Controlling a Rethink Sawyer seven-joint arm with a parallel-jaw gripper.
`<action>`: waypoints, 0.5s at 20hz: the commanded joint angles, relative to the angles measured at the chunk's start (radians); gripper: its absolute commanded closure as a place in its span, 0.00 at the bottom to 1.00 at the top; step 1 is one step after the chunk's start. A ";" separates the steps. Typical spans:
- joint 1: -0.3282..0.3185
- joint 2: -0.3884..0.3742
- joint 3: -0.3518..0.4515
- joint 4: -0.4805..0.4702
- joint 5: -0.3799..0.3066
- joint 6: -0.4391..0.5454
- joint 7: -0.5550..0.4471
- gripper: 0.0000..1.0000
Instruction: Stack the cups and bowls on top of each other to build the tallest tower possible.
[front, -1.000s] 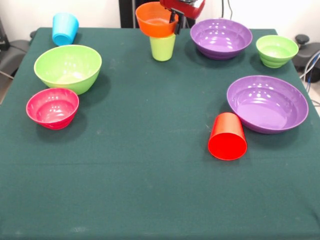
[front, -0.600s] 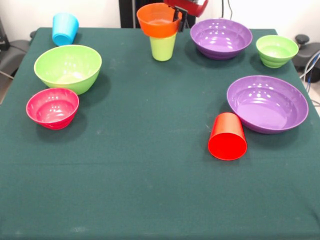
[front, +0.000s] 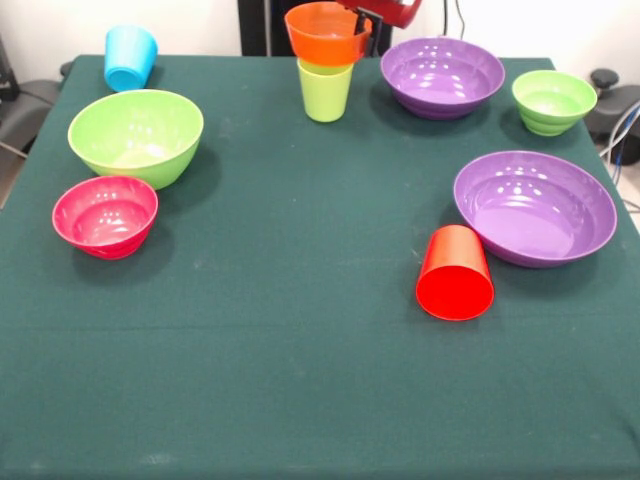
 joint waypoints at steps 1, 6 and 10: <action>-0.012 0.042 0.118 0.030 0.022 -0.063 0.135 1.00; -0.008 0.050 0.112 0.020 0.018 -0.069 0.135 1.00; -0.009 0.049 0.108 0.011 0.016 -0.063 0.130 1.00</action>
